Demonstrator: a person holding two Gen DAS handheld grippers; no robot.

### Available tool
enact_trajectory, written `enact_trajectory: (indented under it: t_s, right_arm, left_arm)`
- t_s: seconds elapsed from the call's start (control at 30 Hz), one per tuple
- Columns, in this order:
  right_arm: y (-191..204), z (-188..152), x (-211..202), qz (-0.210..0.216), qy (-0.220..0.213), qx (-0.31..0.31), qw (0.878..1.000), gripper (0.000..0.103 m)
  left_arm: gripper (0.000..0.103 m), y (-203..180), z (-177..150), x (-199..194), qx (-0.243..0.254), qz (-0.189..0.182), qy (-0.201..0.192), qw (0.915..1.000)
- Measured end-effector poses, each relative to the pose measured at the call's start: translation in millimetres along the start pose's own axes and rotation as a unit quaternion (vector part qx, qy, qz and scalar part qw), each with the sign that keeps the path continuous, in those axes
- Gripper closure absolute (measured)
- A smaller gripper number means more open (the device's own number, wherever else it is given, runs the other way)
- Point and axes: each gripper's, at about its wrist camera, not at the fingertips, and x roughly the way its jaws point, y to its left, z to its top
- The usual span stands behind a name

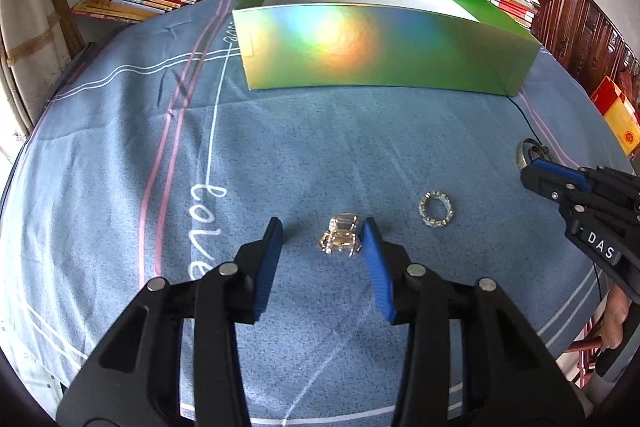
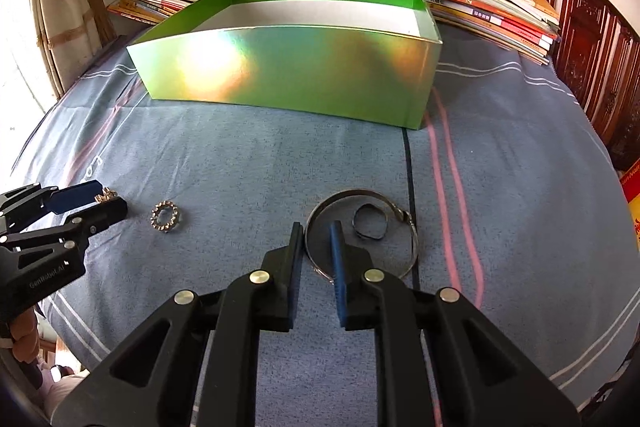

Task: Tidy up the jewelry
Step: 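Grasp the silver charm with the left tool while the right tool grasps the silver bangle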

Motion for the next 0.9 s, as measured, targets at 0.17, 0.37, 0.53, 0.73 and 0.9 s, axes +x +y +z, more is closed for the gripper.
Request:
enact_trajectory:
  t_s: [0.17,0.37,0.53,0.73,0.9]
  right_arm:
    - [-2.6,0.6,0.3,0.004,-0.001,0.003,1.000,0.086]
    - [2.6,-0.2,-0.6,-0.014,-0.002,0.000,1.000,0.082]
    - [6.6,-1.6,-0.5,-0.035,-0.005,-0.002,0.999,0.072]
    - [8.5,-3.7,-1.0,-0.037,-0.008,-0.006,0.999,0.073]
    - [13.4,-4.2,-1.4,-0.019,-0.007,-0.016,1.000,0.097]
  left_arm:
    - [0.052,0.5,-1.0,0.8,0.002,0.002,0.000,1.0000]
    - [0.051,0.1,-2.1,0.6,0.002,-0.002,-0.001,1.0000]
    - [0.051,-1.1,-2.1,0.7,0.000,0.000,-0.002,1.0000]
    - [0.070,-2.7,-1.4,-0.5,0.002,-0.003,-0.006,1.0000]
    - [0.081,-4.5,-1.3,-1.0,0.007,-0.010,-0.008,0.9999]
